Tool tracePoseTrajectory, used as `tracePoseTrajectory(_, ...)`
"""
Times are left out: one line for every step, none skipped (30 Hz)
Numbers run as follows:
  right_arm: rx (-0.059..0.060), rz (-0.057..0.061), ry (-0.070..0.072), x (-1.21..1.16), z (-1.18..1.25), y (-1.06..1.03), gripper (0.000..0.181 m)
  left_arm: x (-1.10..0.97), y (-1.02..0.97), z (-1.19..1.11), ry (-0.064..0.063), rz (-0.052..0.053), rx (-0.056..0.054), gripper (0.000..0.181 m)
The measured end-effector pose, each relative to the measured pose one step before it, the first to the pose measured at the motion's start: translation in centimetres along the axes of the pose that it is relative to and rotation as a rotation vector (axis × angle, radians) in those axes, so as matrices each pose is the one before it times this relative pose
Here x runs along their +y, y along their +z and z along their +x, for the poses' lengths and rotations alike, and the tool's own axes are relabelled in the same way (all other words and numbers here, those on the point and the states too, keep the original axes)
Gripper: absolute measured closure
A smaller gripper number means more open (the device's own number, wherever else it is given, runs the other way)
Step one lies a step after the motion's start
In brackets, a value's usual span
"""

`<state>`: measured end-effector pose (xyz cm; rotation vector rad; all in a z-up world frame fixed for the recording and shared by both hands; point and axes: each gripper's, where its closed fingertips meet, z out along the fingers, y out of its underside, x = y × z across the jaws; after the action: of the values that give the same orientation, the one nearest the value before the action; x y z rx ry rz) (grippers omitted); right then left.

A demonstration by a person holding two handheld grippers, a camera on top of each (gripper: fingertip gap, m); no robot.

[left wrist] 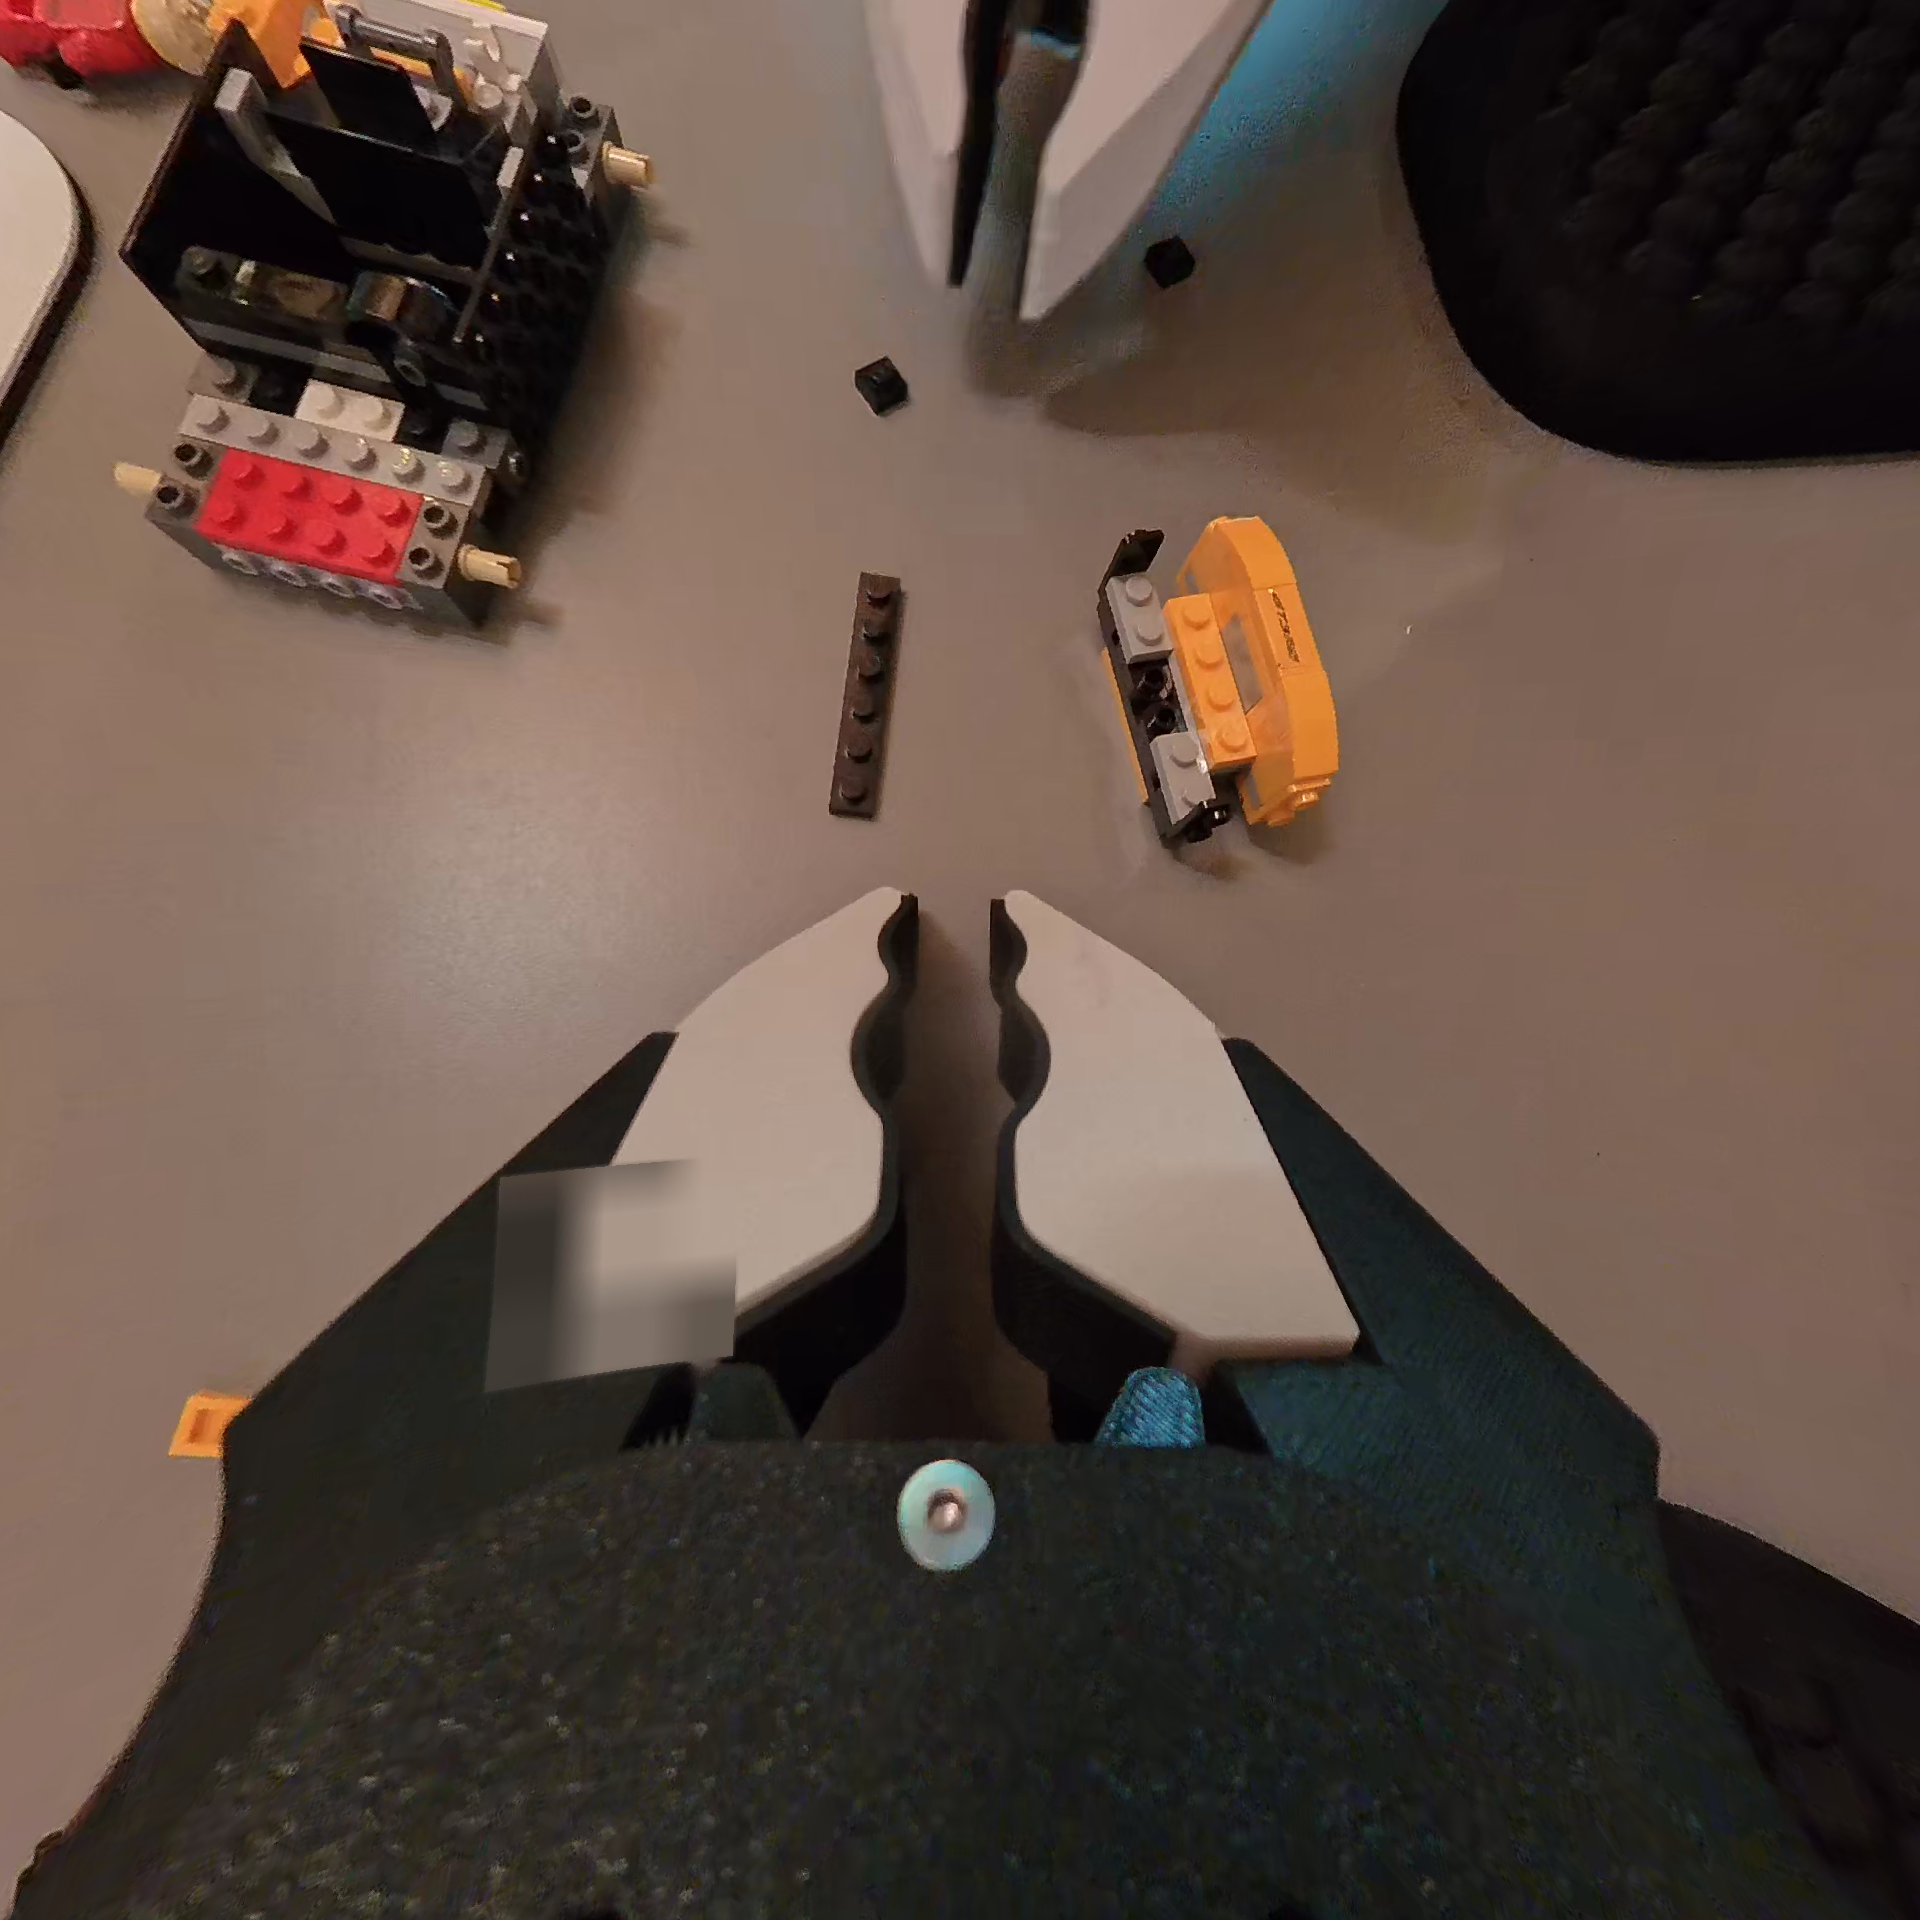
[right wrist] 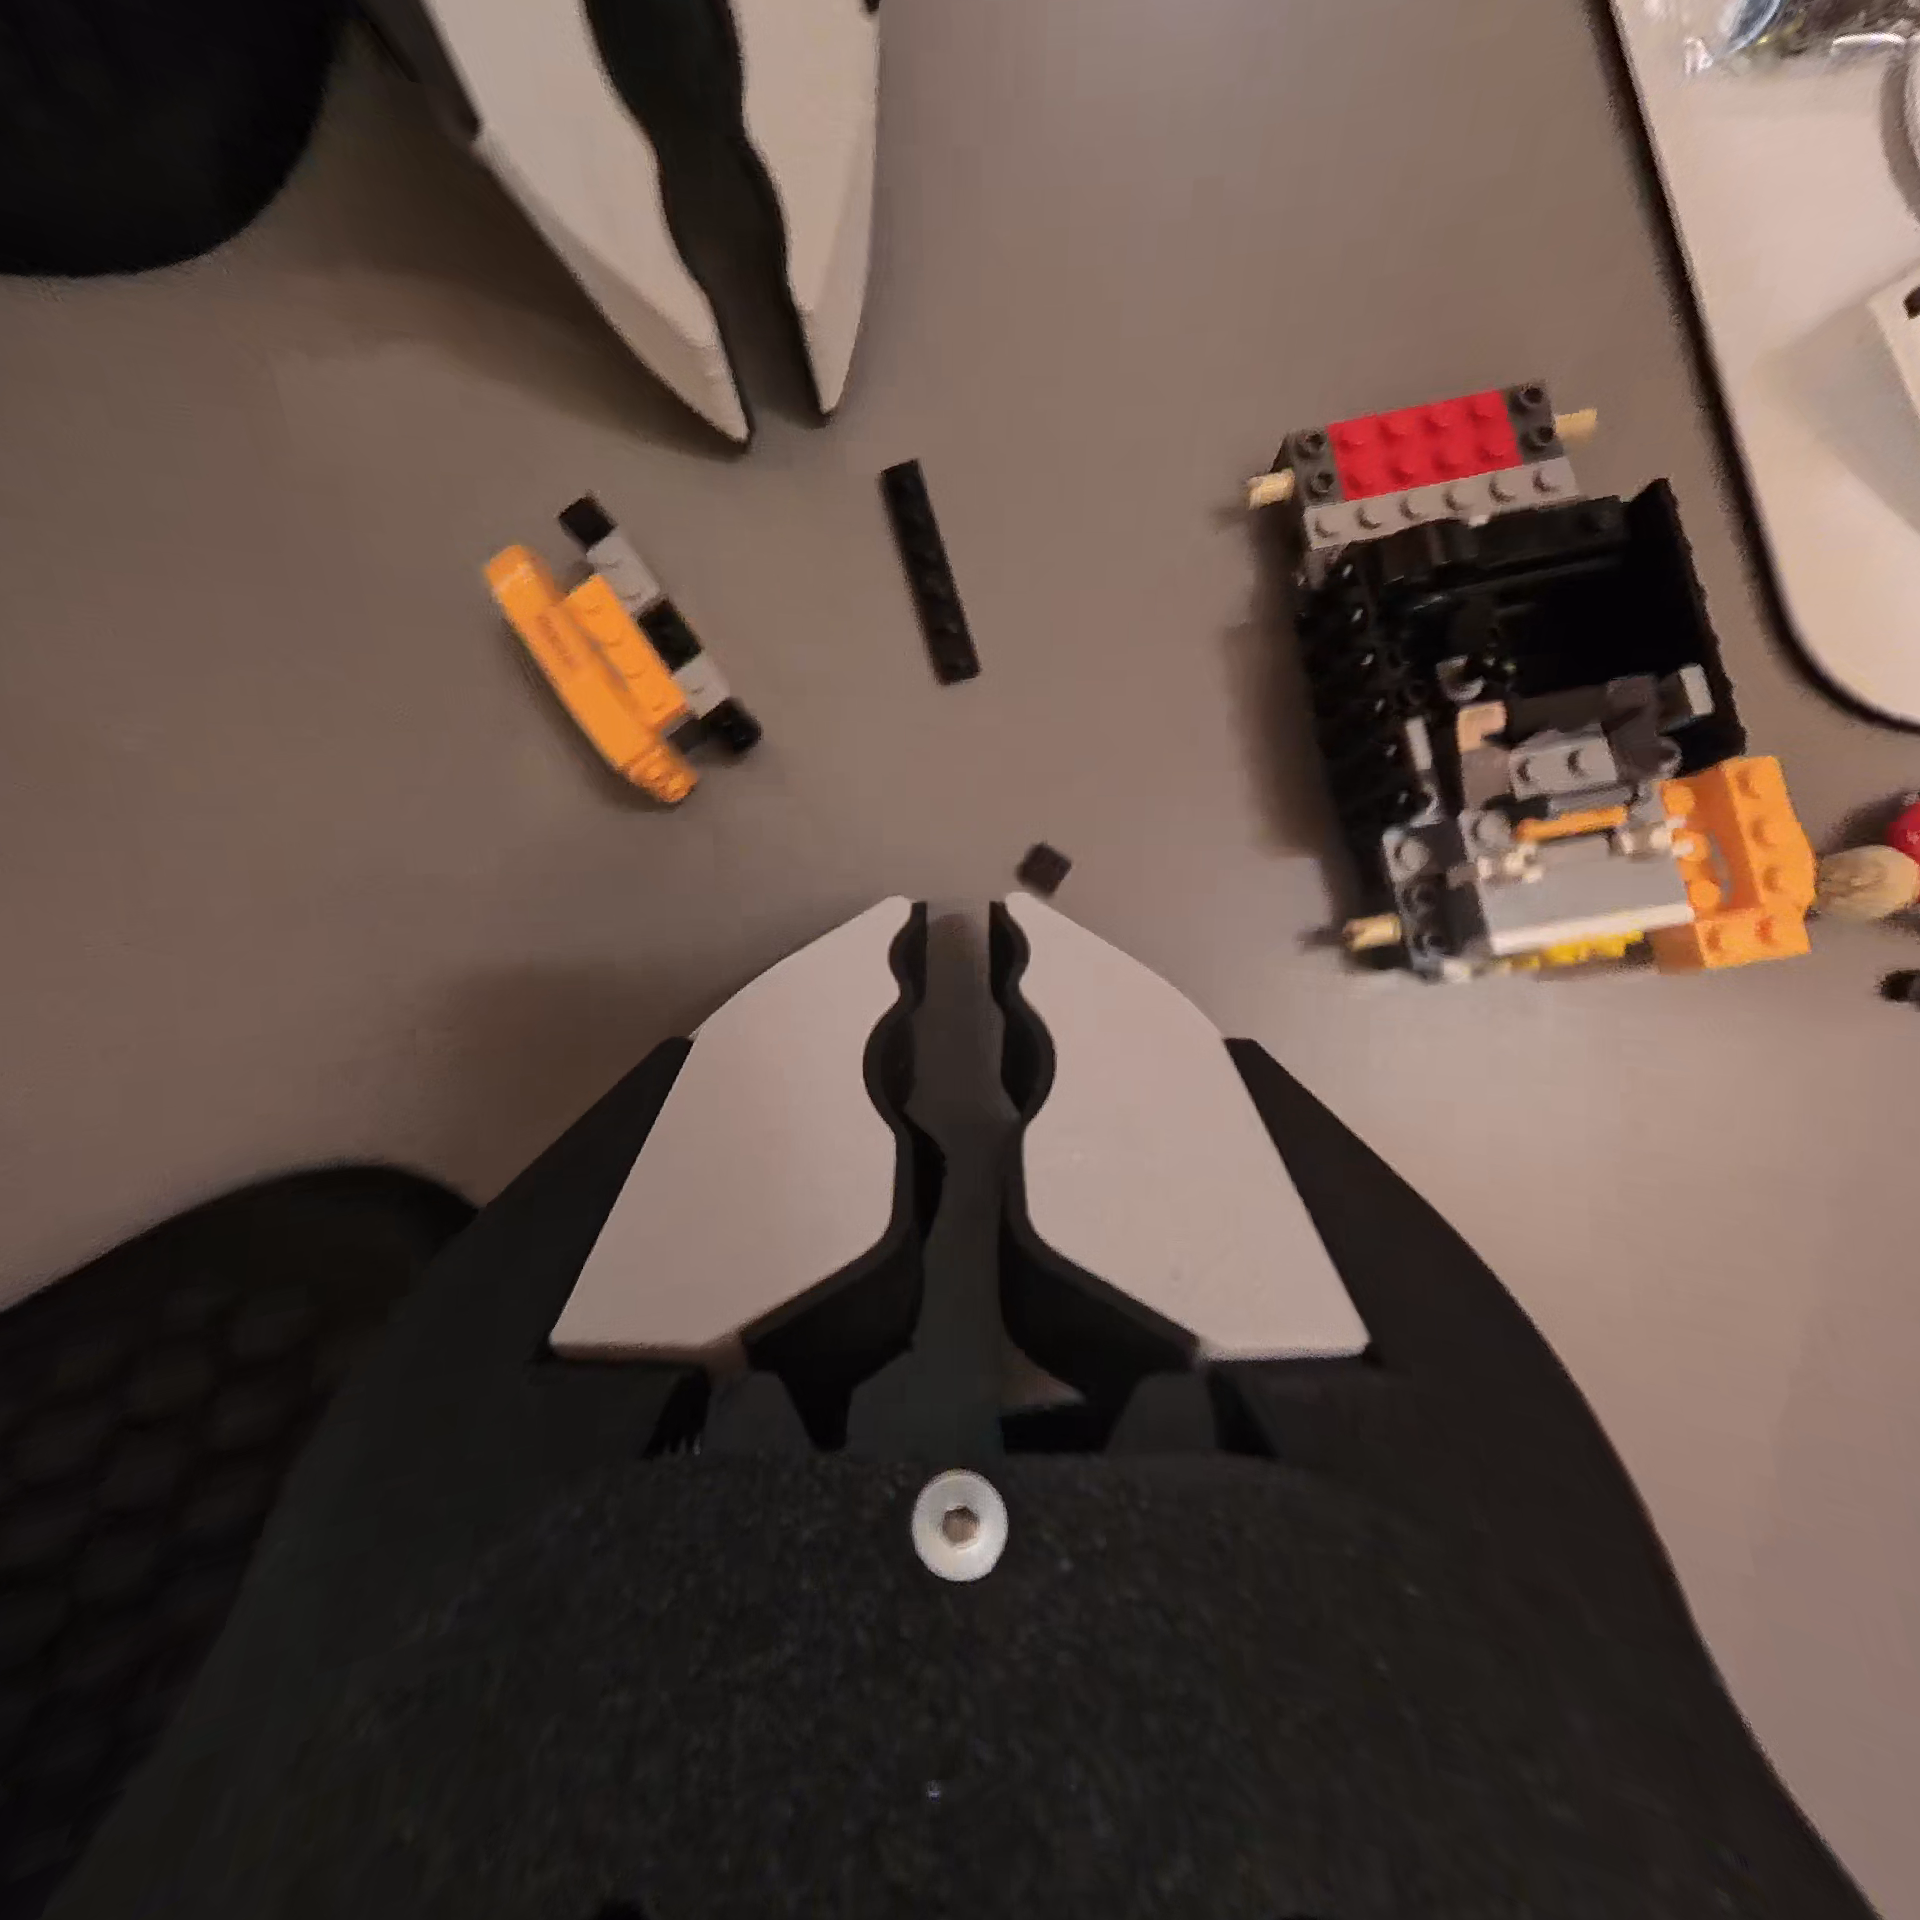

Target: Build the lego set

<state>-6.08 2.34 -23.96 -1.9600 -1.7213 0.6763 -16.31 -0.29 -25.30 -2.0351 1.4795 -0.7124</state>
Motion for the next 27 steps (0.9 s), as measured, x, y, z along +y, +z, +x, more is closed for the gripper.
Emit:
tracePoseTrajectory(0.0169,-0.0195,-0.0183,0.627,-0.323,-0.524,0.169,-0.003,0.005,0.010,0.0002,-0.0001,0.0000,0.168)
tracePoseTrajectory(0.0109,-0.0212,-0.0109,0.703,-0.451,-0.481,0.167,-0.003,-0.002,-0.004,-0.0007,0.0006,0.0002,0.168)
tracePoseTrajectory(0.0057,-0.0249,0.0028,0.772,-0.520,-0.376,0.165,-0.015,0.007,-0.006,-0.0010,0.0007,0.0005,0.168)
tracePoseTrajectory(0.0059,-0.0303,0.0121,0.836,-0.469,-0.246,0.164,-0.018,0.002,0.008,-0.0002,0.0004,0.0002,0.168)
tracePoseTrajectory(0.0079,-0.0289,0.0131,0.784,-0.403,-0.129,0.162,0.006,0.014,0.009,0.0011,-0.0006,-0.0005,0.168)
tracePoseTrajectory(0.0096,-0.0208,0.0172,0.641,-0.341,-0.037,0.161,-0.010,0.019,0.011,0.0014,-0.0009,-0.0007,0.168)
tracePoseTrajectory(0.0058,-0.0086,0.0271,0.383,-0.328,0.042,0.160,0.009,0.006,0.016,0.0018,-0.0014,-0.0013,0.168)
tracePoseTrajectory(0.0020,0.0053,0.0325,0.119,-0.303,0.049,0.160,0.004,0.008,0.007,0.0014,-0.0013,-0.0015,0.168)
tracePoseTrajectory(0.0148,0.0111,0.0386,-0.031,-0.003,0.066,0.161,0.002,0.005,0.008,0.0007,-0.0008,-0.0009,0.168)
tracePoseTrajectory(0.0188,0.0036,0.0345,0.045,0.195,0.075,0.163,0.002,0.002,0.014,0.0001,-0.0005,0.0002,0.168)
tracePoseTrajectory(0.0112,-0.0002,0.0183,0.084,0.136,0.082,0.164,-0.001,0.004,0.014,0.0000,-0.0003,0.0001,0.168)
tracePoseTrajectory(0.0148,0.0022,0.0135,0.002,0.237,0.069,0.168,-0.003,0.008,0.003,0.0007,-0.0007,-0.0005,0.168)
tracePoseTrajectory(0.0038,0.0019,0.0099,-0.070,0.162,0.040,0.172,0.012,-0.003,0.030,0.0009,-0.0009,0.0004,0.168)
tracePoseTrajectory(-0.0068,-0.0001,0.0026,-0.124,0.065,0.072,0.173,0.002,0.006,0.033,0.0011,-0.0006,0.0006,0.168)
tracePoseTrajectory(-0.0053,-0.0008,-0.0075,-0.210,0.084,0.127,0.174,-0.003,0.008,0.023,0.0012,-0.0004,0.0005,0.168)
tracePoseTrajectory(-0.0012,-0.0038,-0.0184,-0.266,0.183,0.151,0.174,-0.002,0.005,0.015,0.0004,-0.0002,0.0004,0.168)
tracePoseTrajectory(-0.0013,-0.0053,-0.0264,-0.320,0.302,0.177,0.174,-0.005,0.002,-0.004,-0.0002,0.0002,0.0003,0.168)
tracePoseTrajectory(-0.0026,-0.0037,-0.0351,-0.420,0.437,0.217,0.174,-0.007,-0.010,0.009,-0.0006,0.0005,0.0005,0.168)
tracePoseTrajectory(-0.0043,-0.0025,-0.0404,-0.461,0.521,0.240,0.174,-0.001,0.001,0.000,-0.0003,0.0001,-0.0001,0.168)
tracePoseTrajectory(-0.0074,-0.0046,-0.0354,-0.479,0.564,0.266,0.174,0.006,0.000,-0.009,0.0007,-0.0008,-0.0013,0.168)
tracePoseTrajectory(-0.0133,-0.0045,-0.0352,-0.486,0.470,0.273,0.174,0.017,-0.009,-0.004,0.0010,-0.0009,-0.0012,0.168)
tracePoseTrajectory(-0.0127,-0.0050,-0.0297,-0.463,0.402,0.271,0.174,-0.006,-0.008,0.001,0.0003,0.0001,-0.0006,0.168)
tracePoseTrajectory(-0.0160,-0.0013,-0.0240,-0.432,0.276,0.252,0.174,-0.009,-0.023,-0.016,-0.0003,0.0005,-0.0004,0.168)
tracePoseTrajectory(-0.0171,-0.0012,-0.0173,-0.370,0.134,0.204,0.174,0.006,-0.027,-0.025,-0.0008,0.0008,-0.0002,0.168)
tracePoseTrajectory(-0.0143,-0.0028,-0.0147,-0.271,0.007,0.159,0.174,-0.019,-0.025,-0.021,-0.0014,0.0019,0.0004,0.168)
tracePoseTrajectory(-0.0055,-0.0050,-0.0148,-0.144,-0.006,0.100,0.174,0.003,-0.018,-0.021,-0.0022,0.0017,0.0012,0.168)
tracePoseTrajectory(-0.0006,-0.0045,-0.0110,-0.072,0.006,0.038,0.174,0.019,-0.002,-0.018,-0.0019,0.0009,0.0015,0.168)
